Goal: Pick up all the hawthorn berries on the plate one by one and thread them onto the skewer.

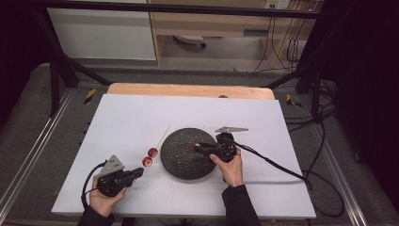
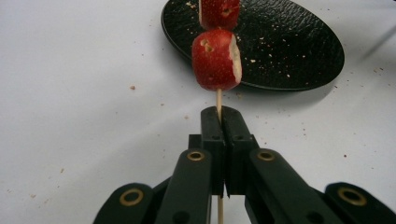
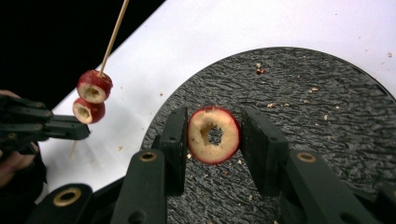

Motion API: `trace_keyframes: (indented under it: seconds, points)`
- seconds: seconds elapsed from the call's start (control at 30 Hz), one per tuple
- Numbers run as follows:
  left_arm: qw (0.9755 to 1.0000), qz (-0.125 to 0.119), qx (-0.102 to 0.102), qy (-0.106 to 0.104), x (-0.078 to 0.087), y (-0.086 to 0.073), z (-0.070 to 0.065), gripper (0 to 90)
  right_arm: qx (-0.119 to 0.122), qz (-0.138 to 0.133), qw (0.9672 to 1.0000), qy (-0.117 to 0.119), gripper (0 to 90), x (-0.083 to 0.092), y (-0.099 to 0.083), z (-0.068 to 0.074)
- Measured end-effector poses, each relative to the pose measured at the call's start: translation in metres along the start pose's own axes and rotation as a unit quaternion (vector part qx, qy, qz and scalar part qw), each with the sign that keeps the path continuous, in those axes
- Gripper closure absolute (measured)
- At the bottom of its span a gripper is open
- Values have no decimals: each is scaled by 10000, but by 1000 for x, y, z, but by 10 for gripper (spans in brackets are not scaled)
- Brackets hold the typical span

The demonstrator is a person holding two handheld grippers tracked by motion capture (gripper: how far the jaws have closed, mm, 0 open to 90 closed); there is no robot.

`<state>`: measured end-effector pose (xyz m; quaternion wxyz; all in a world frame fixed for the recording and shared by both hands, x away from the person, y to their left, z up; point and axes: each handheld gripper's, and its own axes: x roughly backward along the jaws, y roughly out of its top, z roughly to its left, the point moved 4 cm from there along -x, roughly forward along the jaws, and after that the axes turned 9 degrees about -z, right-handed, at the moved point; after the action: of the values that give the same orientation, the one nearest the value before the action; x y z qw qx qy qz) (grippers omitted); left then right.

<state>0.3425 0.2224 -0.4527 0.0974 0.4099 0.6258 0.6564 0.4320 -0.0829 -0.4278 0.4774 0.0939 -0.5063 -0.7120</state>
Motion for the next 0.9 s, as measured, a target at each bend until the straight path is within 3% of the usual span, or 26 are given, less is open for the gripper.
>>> trace_keyframes:
  seconds: [0.33,0.67,0.9]
  points:
    - [10000,-47,24,17,-6,2,-8,885,-343,-668,9971,147,631,6,-4,-2]
    - [10000,-80,52,-26,-15,4,-19,885,-637,-1224,9903,184,632,8,-9,-4]
    - [10000,-78,8,-37,-20,3,-26,885,-676,-1503,9862,162,632,10,-10,-3]
